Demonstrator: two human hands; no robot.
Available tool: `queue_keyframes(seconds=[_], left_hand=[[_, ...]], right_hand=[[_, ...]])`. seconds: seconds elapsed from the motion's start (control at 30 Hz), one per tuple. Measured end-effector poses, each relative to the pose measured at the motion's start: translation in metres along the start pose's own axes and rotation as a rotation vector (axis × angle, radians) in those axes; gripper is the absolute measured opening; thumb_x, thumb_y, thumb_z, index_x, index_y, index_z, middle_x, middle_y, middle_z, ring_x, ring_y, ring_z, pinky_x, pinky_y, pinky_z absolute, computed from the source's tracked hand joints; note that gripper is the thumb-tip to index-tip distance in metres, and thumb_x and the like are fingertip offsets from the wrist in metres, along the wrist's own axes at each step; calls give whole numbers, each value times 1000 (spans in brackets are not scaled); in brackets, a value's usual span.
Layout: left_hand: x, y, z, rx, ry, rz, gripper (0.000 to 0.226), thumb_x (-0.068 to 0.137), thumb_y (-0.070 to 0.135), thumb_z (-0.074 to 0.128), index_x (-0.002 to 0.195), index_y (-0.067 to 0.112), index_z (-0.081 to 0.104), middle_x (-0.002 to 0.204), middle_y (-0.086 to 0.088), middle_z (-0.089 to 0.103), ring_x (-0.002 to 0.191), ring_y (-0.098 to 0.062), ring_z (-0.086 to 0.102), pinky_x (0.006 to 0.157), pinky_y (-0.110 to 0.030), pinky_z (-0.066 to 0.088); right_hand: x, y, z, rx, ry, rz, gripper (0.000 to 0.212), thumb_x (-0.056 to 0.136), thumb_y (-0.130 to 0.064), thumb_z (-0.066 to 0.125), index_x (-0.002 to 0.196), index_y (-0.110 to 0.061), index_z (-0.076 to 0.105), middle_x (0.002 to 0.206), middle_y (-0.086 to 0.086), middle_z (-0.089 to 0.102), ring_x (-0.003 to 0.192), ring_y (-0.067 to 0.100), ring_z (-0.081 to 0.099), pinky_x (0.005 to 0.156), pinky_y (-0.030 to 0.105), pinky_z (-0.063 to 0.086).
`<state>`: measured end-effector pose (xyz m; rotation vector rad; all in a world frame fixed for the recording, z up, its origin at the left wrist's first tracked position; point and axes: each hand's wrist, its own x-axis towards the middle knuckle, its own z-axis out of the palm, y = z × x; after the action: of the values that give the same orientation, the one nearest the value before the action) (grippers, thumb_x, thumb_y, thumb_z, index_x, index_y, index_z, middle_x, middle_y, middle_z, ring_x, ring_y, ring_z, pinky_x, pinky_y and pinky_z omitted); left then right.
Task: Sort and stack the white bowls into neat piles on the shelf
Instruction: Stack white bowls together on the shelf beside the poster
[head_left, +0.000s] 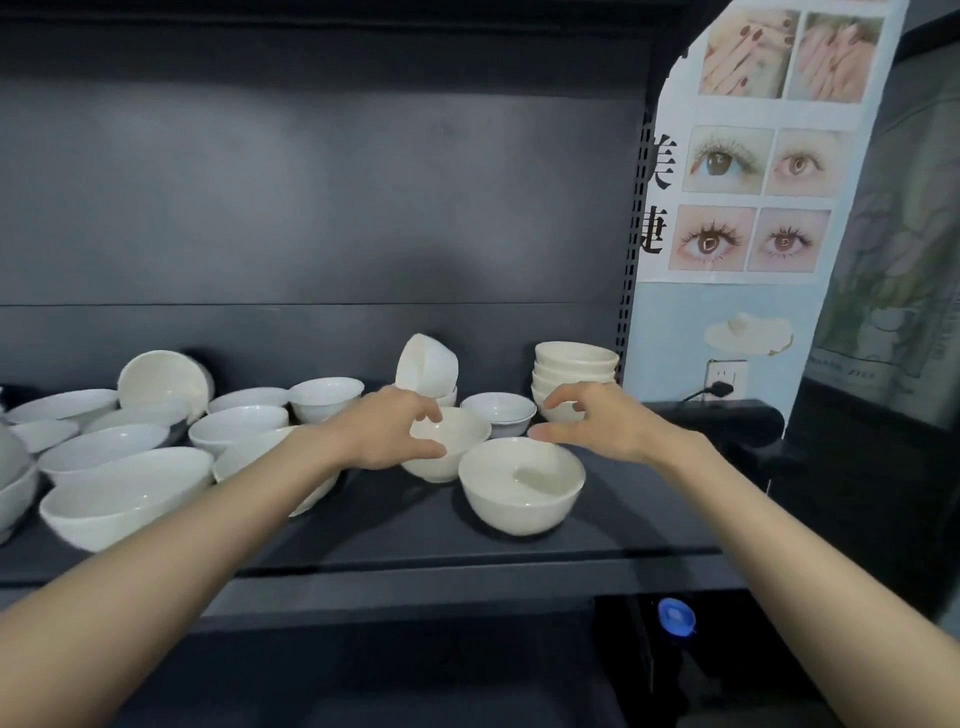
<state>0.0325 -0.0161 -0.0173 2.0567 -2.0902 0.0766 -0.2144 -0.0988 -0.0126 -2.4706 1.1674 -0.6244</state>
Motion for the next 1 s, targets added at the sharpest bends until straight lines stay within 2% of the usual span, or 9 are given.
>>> queue_keyframes(seconds=[0.1, 0.17, 0.3, 0.4, 0.5, 0.63, 0.73, 0.87, 1.0], left_hand=[[-14, -2, 12, -88, 36, -11, 53, 88, 40, 62, 134, 18, 51, 139, -1, 50, 128, -22, 44, 104, -35, 37], [-19, -2, 22, -145, 42, -18, 56, 88, 39, 62, 137, 15, 47, 142, -5, 46, 130, -22, 43, 105, -33, 36], [-24, -2, 42, -135, 48, -69, 56, 92, 36, 59, 140, 13, 43, 146, -10, 36, 134, -26, 37, 108, -36, 33], [-23, -1, 49, -187, 142, -110, 46, 94, 32, 56, 136, 14, 49, 148, -12, 35, 135, -28, 36, 106, -34, 31], [-21, 0, 54, -247, 231, -120, 32, 94, 28, 56, 119, 9, 62, 126, -12, 51, 115, -29, 50, 90, -31, 36], [-21, -1, 65, -334, 339, -121, 20, 91, 20, 61, 101, 4, 67, 120, -11, 56, 103, -26, 57, 80, -22, 33], [-23, 0, 69, -403, 374, -84, 15, 89, 16, 65, 96, 3, 68, 119, -11, 57, 99, -24, 60, 82, -19, 34], [-28, 7, 75, -558, 369, 23, 4, 86, 15, 69, 89, 12, 69, 121, -5, 52, 103, -20, 59, 99, -30, 43], [-31, 19, 81, -837, 321, 73, 21, 78, 11, 77, 88, 26, 65, 118, 1, 52, 115, -11, 54, 101, -15, 41]], right_hand=[[-22, -9, 10, 117, -51, 21, 67, 81, -48, 70, 137, -17, 49, 138, -3, 51, 128, 13, 45, 92, 20, 32], [-33, -14, 16, 178, -100, 47, 69, 78, -47, 73, 136, -22, 47, 135, -13, 51, 119, 5, 47, 92, 15, 33], [-45, -16, 26, 280, -185, 53, 38, 77, -30, 78, 97, -37, 47, 96, -30, 48, 84, -13, 49, 69, -1, 40], [-50, -18, 29, 349, -190, 37, 42, 75, -24, 81, 93, -38, 45, 97, -29, 51, 85, -13, 53, 69, 3, 42], [-49, -12, 35, 347, -141, 14, 42, 72, -20, 84, 91, -36, 50, 93, -25, 56, 82, -17, 55, 65, 1, 39], [-50, 0, 38, 347, -43, 32, 62, 63, -36, 88, 111, -30, 48, 108, -20, 56, 104, -2, 54, 82, 14, 43], [-52, 6, 23, 406, 57, 65, 70, 61, -36, 88, 117, -28, 45, 109, -17, 55, 104, 7, 55, 91, 24, 44], [-43, 6, 0, 460, 157, 50, 119, 45, -53, 86, 145, -13, 35, 131, -9, 48, 119, 12, 50, 98, 25, 38], [-28, -6, 1, 477, 137, 14, 105, 63, -38, 87, 148, -14, 29, 127, -13, 42, 116, 7, 44, 93, 21, 32]])
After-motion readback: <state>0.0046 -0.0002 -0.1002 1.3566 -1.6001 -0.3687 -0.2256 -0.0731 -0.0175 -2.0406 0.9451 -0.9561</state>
